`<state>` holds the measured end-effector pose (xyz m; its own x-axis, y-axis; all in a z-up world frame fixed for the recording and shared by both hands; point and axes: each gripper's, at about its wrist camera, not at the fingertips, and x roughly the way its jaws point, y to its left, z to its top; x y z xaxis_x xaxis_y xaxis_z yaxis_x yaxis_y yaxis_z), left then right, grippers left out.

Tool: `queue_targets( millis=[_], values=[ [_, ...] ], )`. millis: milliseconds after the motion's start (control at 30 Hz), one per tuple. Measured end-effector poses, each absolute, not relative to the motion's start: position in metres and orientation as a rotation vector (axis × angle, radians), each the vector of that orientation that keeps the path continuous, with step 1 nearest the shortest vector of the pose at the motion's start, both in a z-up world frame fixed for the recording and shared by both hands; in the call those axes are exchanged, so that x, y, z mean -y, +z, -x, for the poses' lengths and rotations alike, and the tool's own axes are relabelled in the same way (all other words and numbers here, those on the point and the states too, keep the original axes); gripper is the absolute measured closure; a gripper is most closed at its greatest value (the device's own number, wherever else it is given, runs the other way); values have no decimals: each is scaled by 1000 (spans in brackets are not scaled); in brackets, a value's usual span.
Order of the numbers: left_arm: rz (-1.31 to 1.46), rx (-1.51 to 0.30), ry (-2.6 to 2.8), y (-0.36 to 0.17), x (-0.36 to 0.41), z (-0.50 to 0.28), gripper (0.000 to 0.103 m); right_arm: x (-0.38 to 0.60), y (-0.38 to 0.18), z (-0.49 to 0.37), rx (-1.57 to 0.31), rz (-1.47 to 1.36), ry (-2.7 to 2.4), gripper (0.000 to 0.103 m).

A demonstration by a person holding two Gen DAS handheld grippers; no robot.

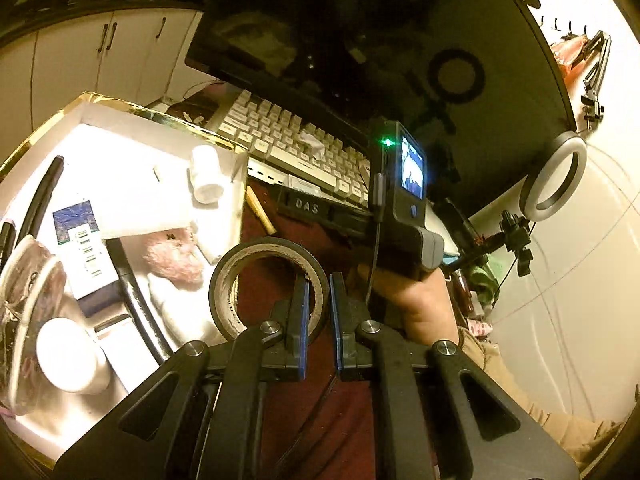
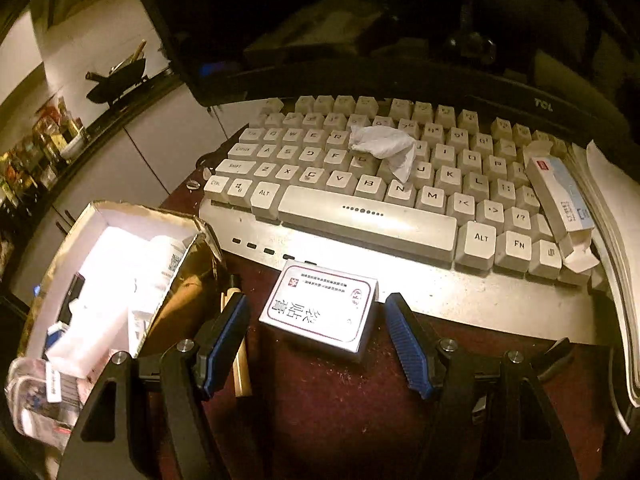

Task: Organize objects
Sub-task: 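Grasp the white printed box with the right gripper while the left holds the tape roll, then carry the tape roll with the left gripper while the right carries the box over the tray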

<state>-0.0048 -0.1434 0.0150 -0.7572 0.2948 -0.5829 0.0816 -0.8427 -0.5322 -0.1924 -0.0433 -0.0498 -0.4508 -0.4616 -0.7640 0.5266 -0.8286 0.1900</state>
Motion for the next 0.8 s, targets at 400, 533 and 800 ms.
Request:
queue_targets(
  millis=[400, 533, 800],
  values=[
    [1065, 758, 2787, 24, 144, 9, 94, 17, -48, 190, -21, -1129, -2256, 48],
    [1088, 729, 2826, 24, 145, 16, 94, 16, -44, 190, -9, -1105, -2238, 48],
    [1141, 674, 2868, 24, 141, 29, 94, 13, -27, 178, -71, -998, -2252, 48]
  ],
)
